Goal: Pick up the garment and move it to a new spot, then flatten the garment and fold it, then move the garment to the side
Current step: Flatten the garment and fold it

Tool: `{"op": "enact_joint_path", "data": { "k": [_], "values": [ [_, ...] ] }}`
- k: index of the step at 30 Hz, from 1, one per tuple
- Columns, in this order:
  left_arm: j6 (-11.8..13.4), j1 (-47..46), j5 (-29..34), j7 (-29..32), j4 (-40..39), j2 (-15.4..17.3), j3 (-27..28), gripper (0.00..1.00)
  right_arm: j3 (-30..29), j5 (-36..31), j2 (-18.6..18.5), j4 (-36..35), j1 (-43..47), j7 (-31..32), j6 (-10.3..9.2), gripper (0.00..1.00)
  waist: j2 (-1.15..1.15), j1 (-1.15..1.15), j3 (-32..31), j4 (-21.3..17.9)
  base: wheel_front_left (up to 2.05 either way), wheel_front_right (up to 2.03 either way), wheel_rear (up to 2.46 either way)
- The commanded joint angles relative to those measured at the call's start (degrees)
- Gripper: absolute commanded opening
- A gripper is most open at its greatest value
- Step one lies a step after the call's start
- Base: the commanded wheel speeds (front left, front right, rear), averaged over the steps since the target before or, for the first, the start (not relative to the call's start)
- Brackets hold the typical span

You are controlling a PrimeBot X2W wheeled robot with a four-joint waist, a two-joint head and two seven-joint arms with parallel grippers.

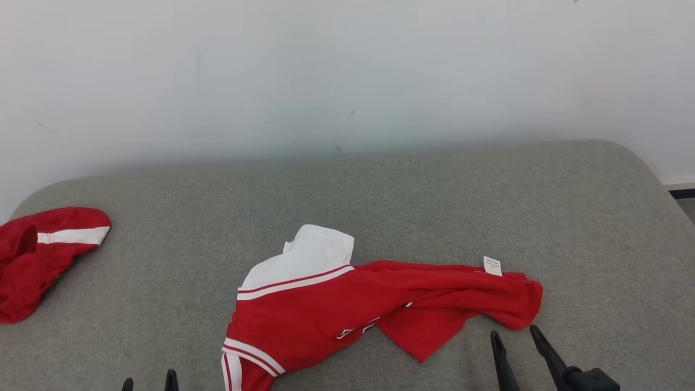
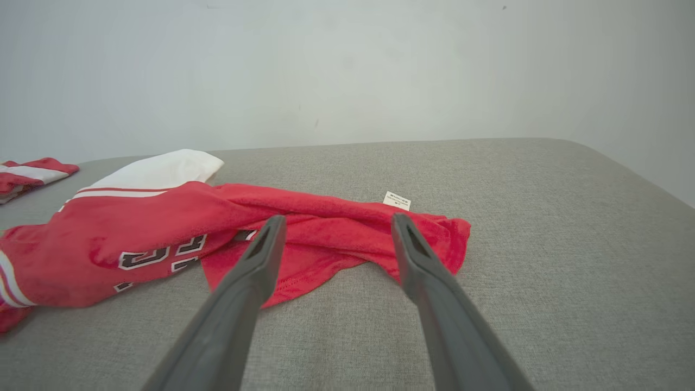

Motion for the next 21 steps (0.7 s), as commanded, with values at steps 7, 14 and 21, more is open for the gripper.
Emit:
{"op": "enact_joint_path", "data": {
  "k": [7,14,21],
  "values": [
    [0.05,1.98,1.45,-0.2,0.98,-0.12,1.3,1.0,2.39,1.13,0.36,-2.39,2.17,-0.37,-0.14,1.0,0.0,0.01,-1.56,-0.03,0.0,0.0,0.0],
    [0.05,2.18,1.43,-0.2,1.21,-0.12,1.14,1.0,2.4,0.77,0.48,-2.52,2.45,-0.39,-0.14,1.0,0.0,0.01,-1.56,0.3,0.0,0.0,0.0],
    [0.05,1.86,0.73,-0.2,1.59,0.56,0.86,1.0,2.11,1.24,0.75,-2.44,2.45,-0.38,-0.14,1.0,0.0,0.01,-1.23,0.19,0.0,0.0,0.0]
  ]
}}
